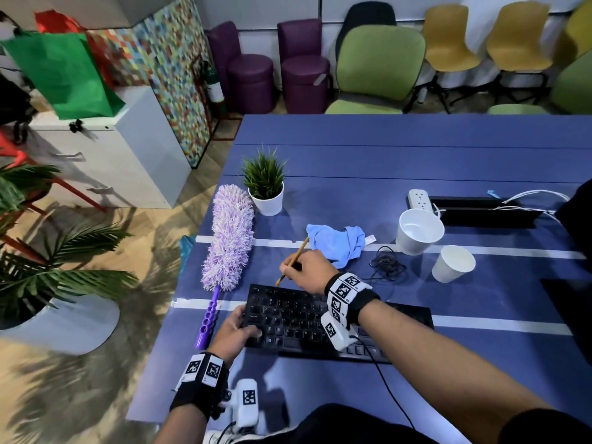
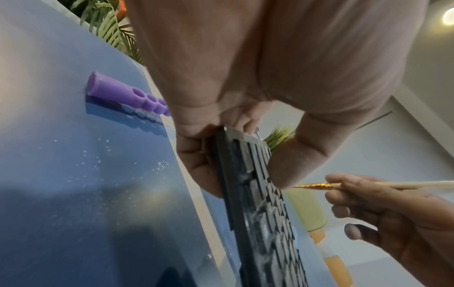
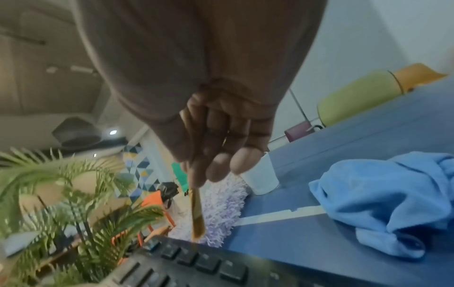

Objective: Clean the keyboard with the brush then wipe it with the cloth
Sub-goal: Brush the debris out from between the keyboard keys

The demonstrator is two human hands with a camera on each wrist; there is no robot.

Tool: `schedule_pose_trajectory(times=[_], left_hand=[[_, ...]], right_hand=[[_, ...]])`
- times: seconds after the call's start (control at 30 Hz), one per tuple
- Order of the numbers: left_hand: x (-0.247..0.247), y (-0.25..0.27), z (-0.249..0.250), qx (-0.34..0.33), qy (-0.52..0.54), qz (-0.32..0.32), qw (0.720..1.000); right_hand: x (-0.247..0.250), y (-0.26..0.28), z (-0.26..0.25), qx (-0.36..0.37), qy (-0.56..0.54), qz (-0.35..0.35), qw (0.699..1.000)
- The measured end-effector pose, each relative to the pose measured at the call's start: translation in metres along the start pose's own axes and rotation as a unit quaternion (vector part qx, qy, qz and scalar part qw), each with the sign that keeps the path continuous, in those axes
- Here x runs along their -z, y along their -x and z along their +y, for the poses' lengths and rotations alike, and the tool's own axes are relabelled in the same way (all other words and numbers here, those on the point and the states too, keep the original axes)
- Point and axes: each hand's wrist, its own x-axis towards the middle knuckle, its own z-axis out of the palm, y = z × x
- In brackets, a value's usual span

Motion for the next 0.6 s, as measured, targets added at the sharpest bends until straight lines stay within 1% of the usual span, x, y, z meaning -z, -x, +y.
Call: schedule_pose_trajectory(times=[0.07, 0.1, 0.13, 0.2, 0.23, 0.3, 0.33, 0.37, 0.43, 0.47, 0.5, 0.53, 0.57, 0.6], left_hand=[[-0.001, 0.000, 0.000, 0.001, 0.002, -0.003, 1.000], [-0.001, 0.000, 0.000, 0.001, 0.003, -0.004, 1.000], [0.000, 0.001, 0.000, 0.000, 0.006, -0.004, 1.000], [-0.001, 0.002, -0.001, 0.002, 0.011, -0.003, 1.000], [-0.001, 0.002, -0.001, 0.003, 0.013, -0.003, 1.000], [0.000, 0.002, -0.002, 0.005, 0.016, -0.001, 1.000], [-0.001, 0.002, -0.002, 0.005, 0.016, -0.002, 1.000], [-0.001, 0.001, -0.003, 0.005, 0.015, -0.003, 1.000], [0.000, 0.001, -0.003, 0.007, 0.011, -0.008, 1.000], [0.000, 0.000, -0.004, 0.008, 0.009, -0.008, 1.000], [0.000, 0.000, -0.003, 0.008, 0.007, -0.008, 1.000], [0.001, 0.001, -0.004, 0.011, 0.005, -0.008, 1.000], [0.002, 0.001, -0.004, 0.014, 0.004, -0.009, 1.000], [0.002, 0.000, -0.005, 0.018, 0.003, -0.011, 1.000]], right_hand=[[0.001, 0.001, -0.001, 0.007, 0.023, -0.041, 0.999], [0.002, 0.002, 0.001, 0.007, 0.038, -0.050, 0.998], [0.003, 0.002, 0.004, 0.002, 0.058, -0.041, 0.997], [0.006, 0.001, 0.010, -0.005, 0.084, 0.005, 0.996], [0.007, 0.002, 0.013, -0.006, 0.067, 0.010, 0.998], [0.008, 0.005, 0.017, -0.003, 0.020, -0.018, 1.000], [0.007, 0.008, 0.019, -0.002, 0.017, -0.036, 0.999], [0.006, 0.011, 0.023, -0.002, 0.033, -0.039, 0.999], [0.007, 0.016, 0.031, -0.017, 0.050, -0.001, 0.999], [0.008, 0.018, 0.035, -0.028, 0.031, 0.011, 0.999], [0.010, 0.019, 0.037, -0.031, 0.003, 0.011, 0.999], [0.010, 0.022, 0.038, -0.031, -0.011, -0.005, 0.999], [0.010, 0.024, 0.041, -0.027, -0.004, -0.021, 0.999], [0.010, 0.027, 0.044, -0.029, 0.018, -0.020, 0.999]])
